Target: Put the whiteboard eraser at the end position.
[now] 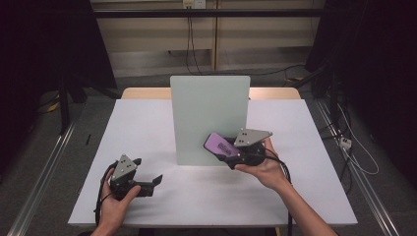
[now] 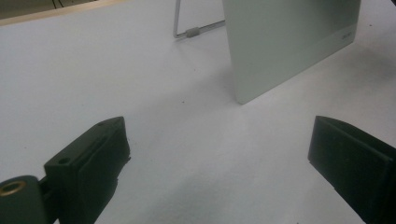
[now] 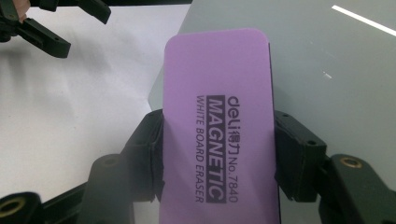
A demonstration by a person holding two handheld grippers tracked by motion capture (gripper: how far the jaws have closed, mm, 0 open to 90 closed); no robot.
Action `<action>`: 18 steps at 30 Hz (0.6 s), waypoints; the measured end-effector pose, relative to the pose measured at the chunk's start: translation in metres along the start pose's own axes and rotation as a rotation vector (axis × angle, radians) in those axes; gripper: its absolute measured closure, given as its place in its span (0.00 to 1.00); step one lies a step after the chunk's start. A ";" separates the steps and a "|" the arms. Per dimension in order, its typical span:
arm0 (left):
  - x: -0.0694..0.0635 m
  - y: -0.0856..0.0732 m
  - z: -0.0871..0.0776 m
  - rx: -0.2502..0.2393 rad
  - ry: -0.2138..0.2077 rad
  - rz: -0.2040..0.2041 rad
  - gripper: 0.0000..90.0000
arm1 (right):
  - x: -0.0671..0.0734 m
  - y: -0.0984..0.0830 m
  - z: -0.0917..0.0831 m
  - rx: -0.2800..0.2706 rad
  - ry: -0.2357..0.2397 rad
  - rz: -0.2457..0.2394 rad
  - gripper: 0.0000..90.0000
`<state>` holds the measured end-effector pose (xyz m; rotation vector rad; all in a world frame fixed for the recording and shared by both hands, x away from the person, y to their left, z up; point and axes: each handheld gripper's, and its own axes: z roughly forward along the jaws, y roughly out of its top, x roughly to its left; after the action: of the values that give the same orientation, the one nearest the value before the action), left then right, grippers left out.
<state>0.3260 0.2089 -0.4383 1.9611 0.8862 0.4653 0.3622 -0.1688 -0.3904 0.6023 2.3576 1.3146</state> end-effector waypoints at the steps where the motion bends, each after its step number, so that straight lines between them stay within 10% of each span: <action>1: 0.001 0.000 0.001 0.001 -0.002 0.002 0.06 | 0.000 0.000 0.000 0.007 0.003 0.007 0.46; 18: 0.001 0.002 0.002 0.001 -0.007 0.010 0.06 | 0.002 -0.005 0.001 0.129 0.104 0.093 0.46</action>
<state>0.3284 0.2081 -0.4380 1.9675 0.8723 0.4636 0.3599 -0.1696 -0.3953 0.7052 2.5427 1.2679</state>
